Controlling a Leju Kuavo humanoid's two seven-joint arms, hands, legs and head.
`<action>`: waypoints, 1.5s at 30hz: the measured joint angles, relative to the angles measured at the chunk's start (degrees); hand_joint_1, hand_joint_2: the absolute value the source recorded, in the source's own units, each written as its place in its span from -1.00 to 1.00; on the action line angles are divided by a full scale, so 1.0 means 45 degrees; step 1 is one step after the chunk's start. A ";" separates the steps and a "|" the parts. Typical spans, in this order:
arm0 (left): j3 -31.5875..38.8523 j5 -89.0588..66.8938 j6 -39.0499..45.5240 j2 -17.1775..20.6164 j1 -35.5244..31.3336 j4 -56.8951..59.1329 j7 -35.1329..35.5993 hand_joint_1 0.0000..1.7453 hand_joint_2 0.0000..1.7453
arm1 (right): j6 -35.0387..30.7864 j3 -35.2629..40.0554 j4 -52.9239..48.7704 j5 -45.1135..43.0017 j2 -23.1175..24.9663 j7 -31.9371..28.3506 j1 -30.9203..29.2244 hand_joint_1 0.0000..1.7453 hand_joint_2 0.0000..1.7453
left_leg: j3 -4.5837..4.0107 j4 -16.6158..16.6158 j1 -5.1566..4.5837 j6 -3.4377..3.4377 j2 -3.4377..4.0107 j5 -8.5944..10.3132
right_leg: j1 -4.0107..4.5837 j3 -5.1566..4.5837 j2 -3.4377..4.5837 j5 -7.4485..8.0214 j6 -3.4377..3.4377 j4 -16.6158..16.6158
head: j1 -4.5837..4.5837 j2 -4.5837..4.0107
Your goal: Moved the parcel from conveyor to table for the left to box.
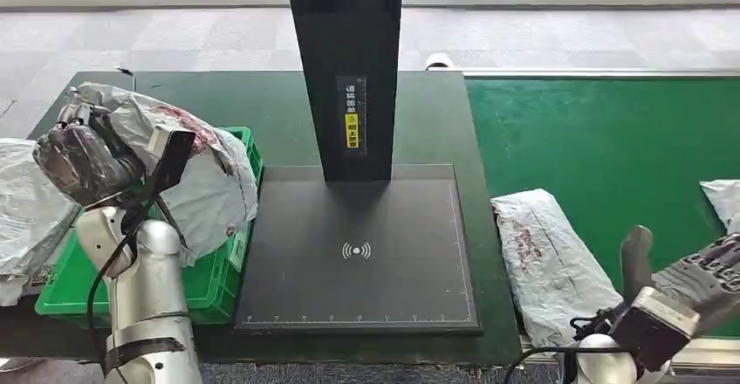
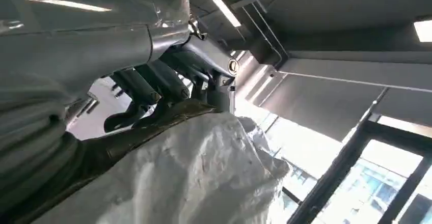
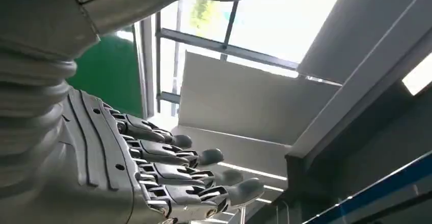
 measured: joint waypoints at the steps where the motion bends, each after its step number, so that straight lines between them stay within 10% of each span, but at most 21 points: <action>1: 0.0433 -0.0139 0.0000 0.0019 -0.0202 0.0197 -0.0183 1.00 1.00 | 0.0000 0.0000 0.0019 0.0000 0.0000 0.0000 -0.0003 -1.00 1.00 | 0.0000 0.0000 0.0001 -0.0001 0.0000 0.0001 | 0.0000 0.0000 0.0000 0.0000 0.0000 0.0000 | 0.0000 -0.0005; 19: 0.6062 0.0667 0.0000 0.0257 -0.2486 0.1209 -0.3153 1.00 1.00 | 0.0000 -0.0010 0.0481 0.0083 0.0005 0.0005 -0.0139 -1.00 1.00 | -0.0004 0.0000 0.0007 -0.0004 -0.0006 0.0009 | 0.0005 -0.0001 -0.0004 0.0000 0.0000 0.0001 | 0.0005 -0.0005; 20: 0.6413 0.0840 0.0000 0.0252 -0.2612 0.1175 -0.3533 -1.00 1.00 | 0.0000 -0.0010 0.0510 0.0083 0.0005 0.0005 -0.0150 -1.00 1.00 | -0.0004 0.0000 0.0007 -0.0005 -0.0006 0.0009 | 0.0005 -0.0001 -0.0004 0.0000 -0.0001 0.0001 | 0.0000 0.0000; 45: 0.7434 0.3240 0.0000 0.0214 -0.2885 -0.1123 -0.4176 -1.00 1.00 | 0.0000 -0.0223 0.1272 0.0350 0.0005 0.0000 -0.0262 -1.00 1.00 | -0.0003 0.0000 0.0007 -0.0006 -0.0006 0.0010 | 0.0005 -0.0005 -0.0001 0.0000 -0.0002 0.0001 | 0.0000 0.0000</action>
